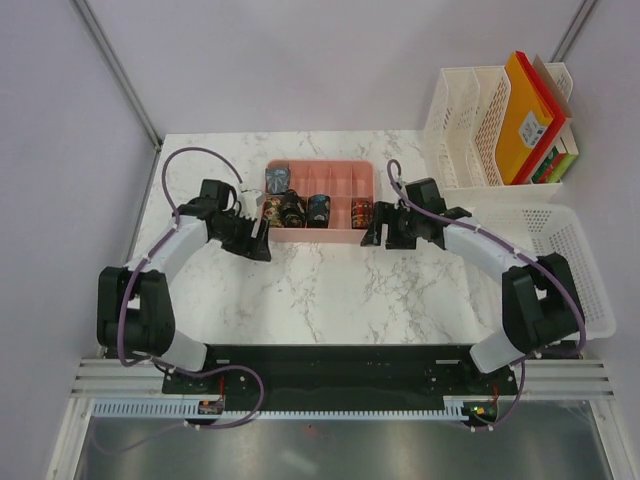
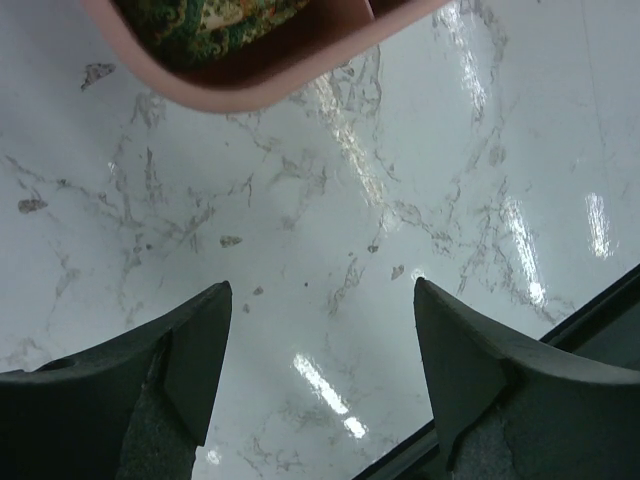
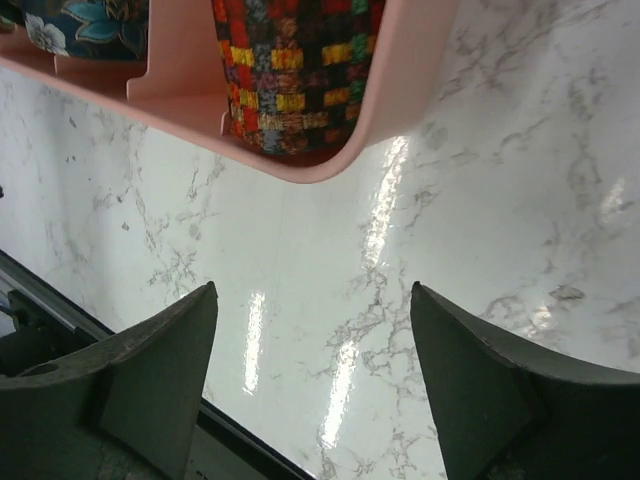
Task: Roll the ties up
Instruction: Reset both arms
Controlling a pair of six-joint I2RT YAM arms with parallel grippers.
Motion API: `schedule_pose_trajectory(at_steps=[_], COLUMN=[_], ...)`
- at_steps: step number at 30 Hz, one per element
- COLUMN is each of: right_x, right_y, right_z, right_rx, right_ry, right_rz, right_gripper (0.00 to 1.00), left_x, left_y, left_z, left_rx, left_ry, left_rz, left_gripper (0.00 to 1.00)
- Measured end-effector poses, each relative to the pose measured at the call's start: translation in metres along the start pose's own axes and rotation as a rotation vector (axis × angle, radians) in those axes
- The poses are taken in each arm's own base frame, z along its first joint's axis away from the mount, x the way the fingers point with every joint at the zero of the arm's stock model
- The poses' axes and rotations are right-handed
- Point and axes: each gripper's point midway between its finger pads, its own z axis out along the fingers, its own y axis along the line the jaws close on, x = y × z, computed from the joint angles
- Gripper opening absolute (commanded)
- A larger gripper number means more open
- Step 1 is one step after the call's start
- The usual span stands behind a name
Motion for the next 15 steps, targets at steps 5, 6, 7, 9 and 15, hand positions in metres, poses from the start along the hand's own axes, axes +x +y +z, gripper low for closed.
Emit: schedule_pose_trajectory(at_steps=[5,6,7,9,15], right_x=[0.008,0.004,-0.002,-0.012,-0.067], right_y=[-0.006,-0.01,-0.014,-0.017,-0.023], right_z=[0.035,0.042,0.05,0.056,0.057], right_rx=[0.023,0.036,0.048,0.056,0.068], right_ry=[0.046,0.047,0.041,0.03,-0.092], right_rz=[0.005,0.012,0.019,0.025,0.027], right_gripper=[0.74,0.74,0.74,0.72,0.74], left_x=[-0.009,-0.014,-0.02,-0.039,-0.098], left_y=[0.006,0.009,0.011,0.016,0.032], left_z=[0.034,0.041,0.046,0.055,0.064], left_rx=[0.003,-0.003,-0.007,-0.01,-0.04], left_ry=[0.01,0.005,-0.001,-0.023,-0.117], left_rz=[-0.032,-0.037,-0.043,-0.053,-0.045], left_gripper=[0.79,0.79,0.79,0.79,0.86])
